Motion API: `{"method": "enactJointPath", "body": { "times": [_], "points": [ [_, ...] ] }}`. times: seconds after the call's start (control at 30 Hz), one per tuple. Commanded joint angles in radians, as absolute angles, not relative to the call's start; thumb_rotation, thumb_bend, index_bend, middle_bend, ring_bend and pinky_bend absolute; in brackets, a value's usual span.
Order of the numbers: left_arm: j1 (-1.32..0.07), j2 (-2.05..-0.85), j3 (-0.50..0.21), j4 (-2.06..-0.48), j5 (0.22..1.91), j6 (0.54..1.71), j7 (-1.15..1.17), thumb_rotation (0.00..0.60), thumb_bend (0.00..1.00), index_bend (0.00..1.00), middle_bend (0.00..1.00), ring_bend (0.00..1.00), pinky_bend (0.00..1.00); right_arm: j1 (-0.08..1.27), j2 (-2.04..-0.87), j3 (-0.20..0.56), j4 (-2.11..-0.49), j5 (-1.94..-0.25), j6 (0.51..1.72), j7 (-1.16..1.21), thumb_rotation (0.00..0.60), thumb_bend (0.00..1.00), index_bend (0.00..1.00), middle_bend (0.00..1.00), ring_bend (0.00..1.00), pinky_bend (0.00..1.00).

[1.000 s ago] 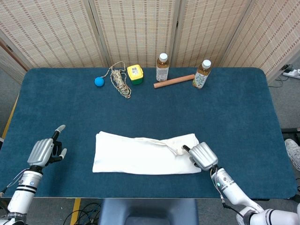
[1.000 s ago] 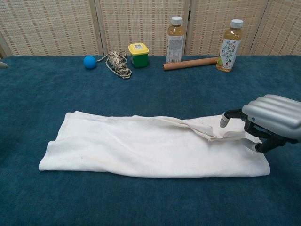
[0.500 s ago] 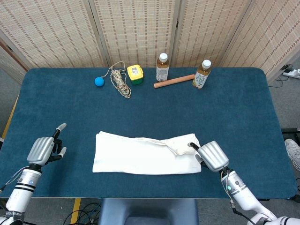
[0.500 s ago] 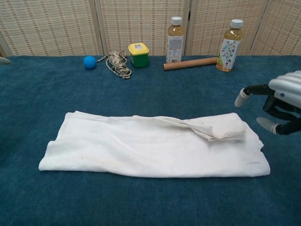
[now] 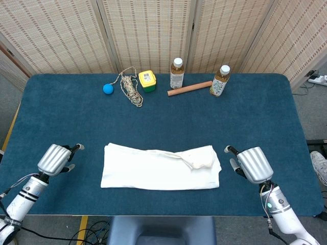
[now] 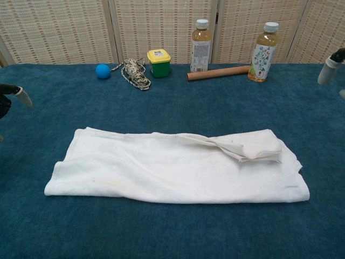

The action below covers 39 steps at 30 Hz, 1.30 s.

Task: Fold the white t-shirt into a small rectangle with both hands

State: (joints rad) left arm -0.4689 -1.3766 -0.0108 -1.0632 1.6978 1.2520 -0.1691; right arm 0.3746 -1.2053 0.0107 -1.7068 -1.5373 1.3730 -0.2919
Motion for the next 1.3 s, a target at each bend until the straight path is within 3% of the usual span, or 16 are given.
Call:
{"method": "enactJointPath", "body": {
  "times": [0.03, 0.5, 1.3],
  "points": [
    [-0.526, -1.486, 0.043, -0.878, 1.807, 1.316, -0.276, 0.6, 0.16, 0.35, 0.72, 0.66, 0.93, 0.363, -1.198, 0.009, -1.715, -1.542, 1.38, -0.294, 0.6, 0.49, 0.38, 0.92, 0.94, 1.0],
    [-0.599, -1.714, 0.089, -0.54, 1.867, 1.401, -0.343, 0.6, 0.15, 0.36, 0.74, 0.67, 0.92, 0.31, -1.167, 0.014, -1.738, -1.546, 1.41, -0.291, 0.6, 0.48, 0.38, 0.92, 0.94, 1.0],
    [-0.611, -1.806, 0.152, -0.394, 1.84, 1.385, -0.312, 0.6, 0.15, 0.35, 0.74, 0.67, 0.92, 0.266, -1.166, 0.03, -1.723, -1.548, 1.413, -0.254, 0.6, 0.49, 0.38, 0.92, 0.94, 1.0]
  ]
}}
